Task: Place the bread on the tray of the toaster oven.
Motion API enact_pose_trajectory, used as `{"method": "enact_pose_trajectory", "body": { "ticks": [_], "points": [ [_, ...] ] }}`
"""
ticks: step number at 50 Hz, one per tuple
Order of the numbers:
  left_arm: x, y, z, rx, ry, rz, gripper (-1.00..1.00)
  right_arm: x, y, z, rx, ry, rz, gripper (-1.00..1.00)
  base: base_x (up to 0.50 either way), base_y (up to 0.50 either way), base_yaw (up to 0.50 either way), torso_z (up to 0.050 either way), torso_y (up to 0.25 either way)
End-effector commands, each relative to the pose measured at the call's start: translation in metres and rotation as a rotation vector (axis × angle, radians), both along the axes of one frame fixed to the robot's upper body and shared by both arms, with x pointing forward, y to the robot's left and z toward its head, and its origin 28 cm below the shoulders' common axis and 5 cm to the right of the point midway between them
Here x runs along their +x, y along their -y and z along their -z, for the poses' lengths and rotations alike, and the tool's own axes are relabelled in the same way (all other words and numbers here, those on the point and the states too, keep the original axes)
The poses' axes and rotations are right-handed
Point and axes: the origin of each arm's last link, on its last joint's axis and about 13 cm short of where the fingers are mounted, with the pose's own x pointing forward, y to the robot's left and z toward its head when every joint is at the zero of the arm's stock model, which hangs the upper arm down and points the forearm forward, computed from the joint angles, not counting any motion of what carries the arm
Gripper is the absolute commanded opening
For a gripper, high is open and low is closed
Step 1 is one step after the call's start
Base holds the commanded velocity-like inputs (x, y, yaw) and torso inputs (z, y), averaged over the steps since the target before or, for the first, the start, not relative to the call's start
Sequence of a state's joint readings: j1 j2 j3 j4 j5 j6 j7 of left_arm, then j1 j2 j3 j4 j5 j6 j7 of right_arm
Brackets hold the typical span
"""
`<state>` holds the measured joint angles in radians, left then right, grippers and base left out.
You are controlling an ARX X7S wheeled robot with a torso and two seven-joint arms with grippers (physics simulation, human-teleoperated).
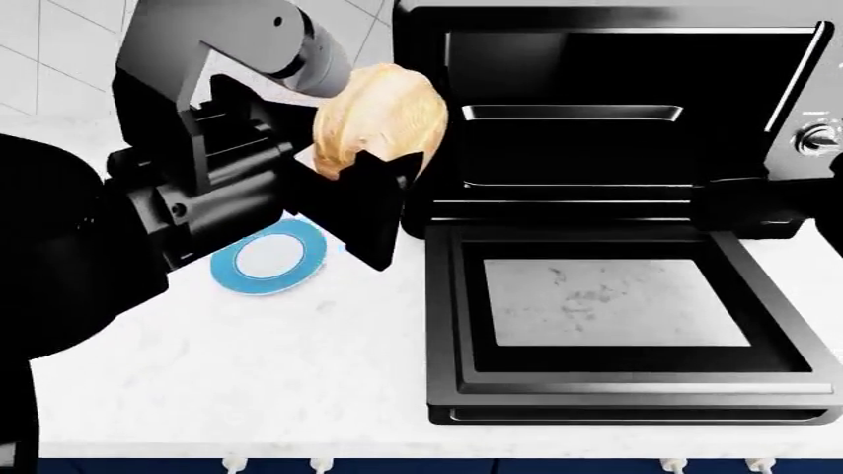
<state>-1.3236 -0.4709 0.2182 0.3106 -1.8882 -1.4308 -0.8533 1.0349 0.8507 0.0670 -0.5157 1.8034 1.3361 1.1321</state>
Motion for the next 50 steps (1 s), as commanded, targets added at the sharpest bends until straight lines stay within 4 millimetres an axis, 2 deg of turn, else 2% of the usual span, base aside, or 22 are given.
{"method": "enact_pose_trajectory", "body": {
  "ticks": [1,6,16,23,31,43,50],
  "points": [
    [0.027,0.026,0.007,-0.006,-0.048,0.094,-1.00,-0.003,-0.002,-0.003,-0.012,0.001,-0.006,1.00,0.00,0.00,0.00,0.000,0.000],
    [0.043,0.037,0.007,-0.004,-0.045,0.135,-1.00,-0.006,-0.001,-0.004,-0.013,0.007,-0.001,1.00,0.00,0.00,0.00,0.000,0.000],
    [0.060,0.054,-0.002,-0.014,-0.021,0.157,-1.00,-0.011,0.000,0.000,-0.009,-0.004,0.008,1.00,0.00,0.00,0.00,0.000,0.001],
    [0.071,0.070,0.008,0.015,-0.043,0.159,-1.00,-0.015,0.001,0.003,-0.008,-0.012,0.010,1.00,0.00,0.00,0.00,0.000,0.000],
    [0.081,0.081,0.003,0.010,-0.045,0.151,-1.00,-0.015,0.000,0.003,-0.007,-0.015,0.013,1.00,0.00,0.00,0.00,0.000,0.000],
    [0.092,0.096,0.007,-0.012,-0.071,0.102,-1.00,-0.009,-0.001,0.009,-0.004,-0.028,0.003,1.00,0.00,0.00,0.00,0.000,0.000],
    [0.107,0.102,0.011,-0.003,-0.119,0.058,-1.00,-0.011,0.000,0.008,-0.002,-0.022,0.010,1.00,0.00,0.00,0.00,0.000,0.001]
  ]
}}
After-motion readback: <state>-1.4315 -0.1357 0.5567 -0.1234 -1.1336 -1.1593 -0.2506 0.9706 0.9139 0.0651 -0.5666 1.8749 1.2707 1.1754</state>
